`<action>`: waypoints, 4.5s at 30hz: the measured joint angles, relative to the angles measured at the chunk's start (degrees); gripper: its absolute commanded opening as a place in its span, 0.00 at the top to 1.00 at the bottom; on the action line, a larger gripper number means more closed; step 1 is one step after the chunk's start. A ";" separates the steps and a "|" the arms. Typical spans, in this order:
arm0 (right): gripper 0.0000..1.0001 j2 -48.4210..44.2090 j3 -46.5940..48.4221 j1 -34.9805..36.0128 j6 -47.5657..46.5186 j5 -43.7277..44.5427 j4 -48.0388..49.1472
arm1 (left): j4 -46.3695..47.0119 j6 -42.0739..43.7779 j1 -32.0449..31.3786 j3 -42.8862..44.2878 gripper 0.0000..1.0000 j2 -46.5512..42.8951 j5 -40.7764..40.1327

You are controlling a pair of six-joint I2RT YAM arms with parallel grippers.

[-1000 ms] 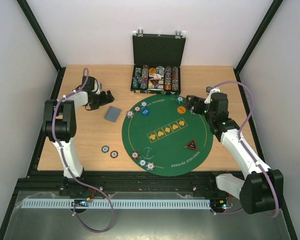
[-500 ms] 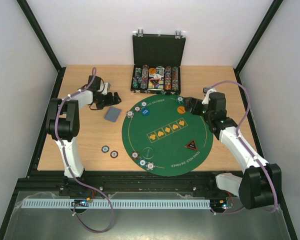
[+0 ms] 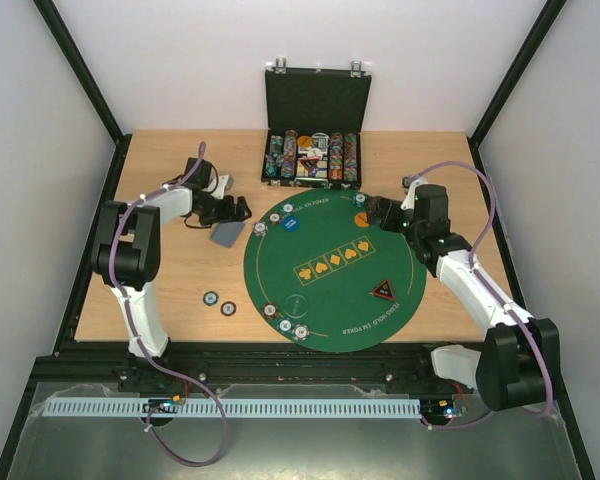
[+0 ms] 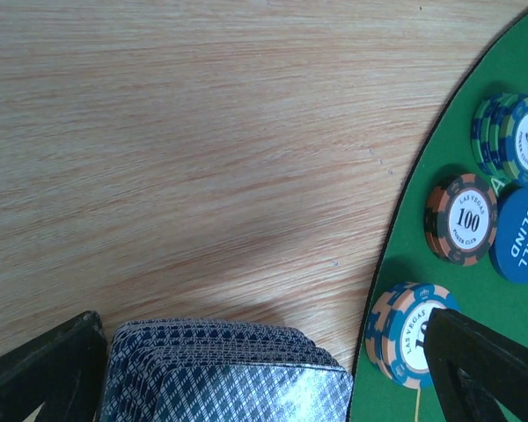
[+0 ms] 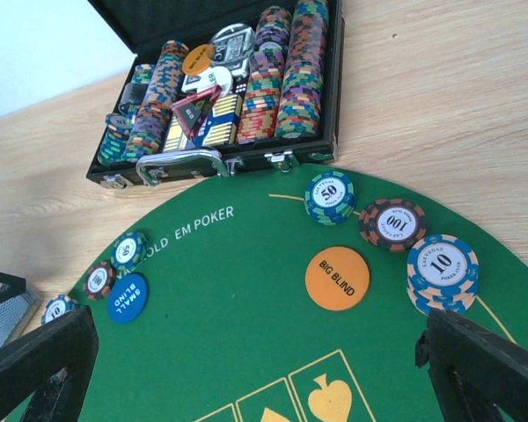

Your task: Distribute texas hold em gaming equipment

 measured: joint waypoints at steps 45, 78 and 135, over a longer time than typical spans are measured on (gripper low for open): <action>0.01 2.95 0.02 0.00 -1.31 -3.82 -0.28 | -7.43 5.20 -9.77 -6.14 0.16 -5.44 -25.66; 0.01 3.30 0.09 0.00 -1.46 -3.85 -0.37 | -7.69 4.94 -12.02 -9.05 0.13 -8.09 -28.57; 0.01 3.06 0.31 3.69 7.54 -21.90 -3.61 | -8.13 6.36 -25.79 -16.70 0.43 -26.64 -25.68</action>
